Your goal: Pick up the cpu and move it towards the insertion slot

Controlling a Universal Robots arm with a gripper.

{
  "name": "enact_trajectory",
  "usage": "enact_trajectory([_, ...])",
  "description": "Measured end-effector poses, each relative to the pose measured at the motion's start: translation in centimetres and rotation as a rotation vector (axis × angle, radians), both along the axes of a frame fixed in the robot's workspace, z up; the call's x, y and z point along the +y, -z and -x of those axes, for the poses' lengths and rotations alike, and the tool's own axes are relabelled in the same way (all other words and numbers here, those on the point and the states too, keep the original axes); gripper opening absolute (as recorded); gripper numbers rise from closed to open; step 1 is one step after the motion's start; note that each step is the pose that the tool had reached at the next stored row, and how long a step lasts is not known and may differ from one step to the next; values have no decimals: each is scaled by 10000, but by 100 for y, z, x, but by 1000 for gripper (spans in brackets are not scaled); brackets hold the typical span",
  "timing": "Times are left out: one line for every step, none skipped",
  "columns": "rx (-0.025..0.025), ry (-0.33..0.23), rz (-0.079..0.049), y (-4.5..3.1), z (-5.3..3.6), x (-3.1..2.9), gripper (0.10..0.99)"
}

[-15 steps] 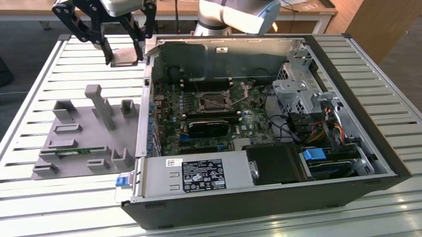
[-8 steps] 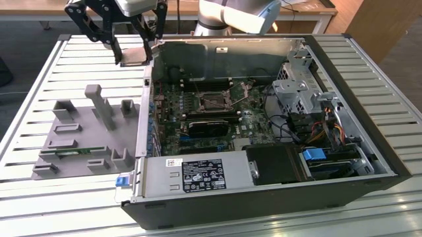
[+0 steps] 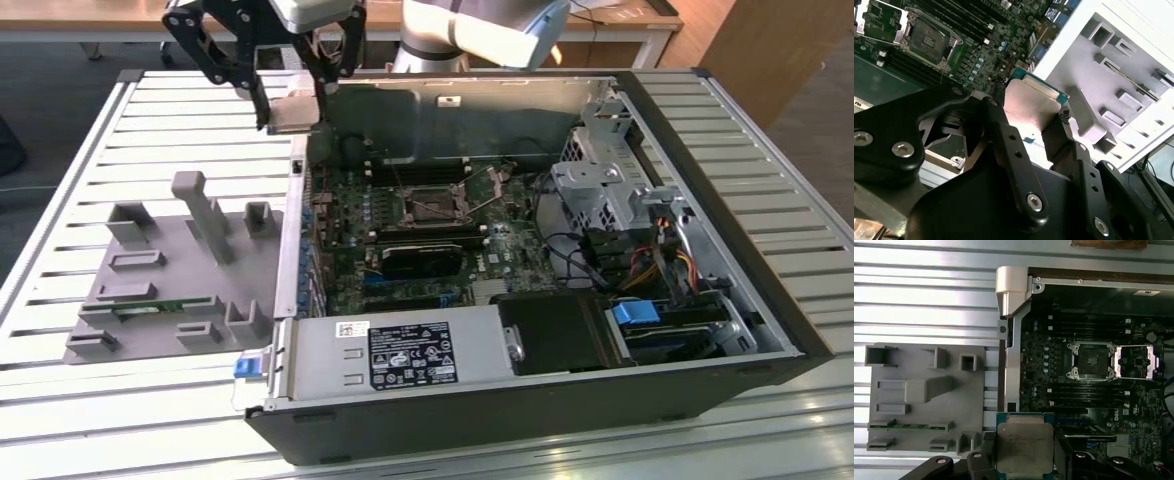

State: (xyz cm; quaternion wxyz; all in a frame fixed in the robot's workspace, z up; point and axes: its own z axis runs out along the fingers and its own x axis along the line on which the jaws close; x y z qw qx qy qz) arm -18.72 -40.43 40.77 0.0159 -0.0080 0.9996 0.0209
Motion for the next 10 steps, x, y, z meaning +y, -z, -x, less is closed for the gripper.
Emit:
enact_trajectory([0,1,0,0,-30,0,541])
enact_trajectory([0,1,0,0,-58,0,541])
enact_trajectory([0,1,0,0,-86,0,541])
enact_trajectory([0,0,1,0,-115,0,541])
enact_trajectory([0,0,0,0,-144,0,541])
enact_trajectory([1,0,0,0,-175,0,541])
enact_trajectory([1,1,0,0,-205,0,541])
enact_trajectory([1,1,0,0,-236,0,541])
enact_trajectory([1,1,0,0,-267,0,541])
enact_trajectory([2,0,0,0,-298,0,541])
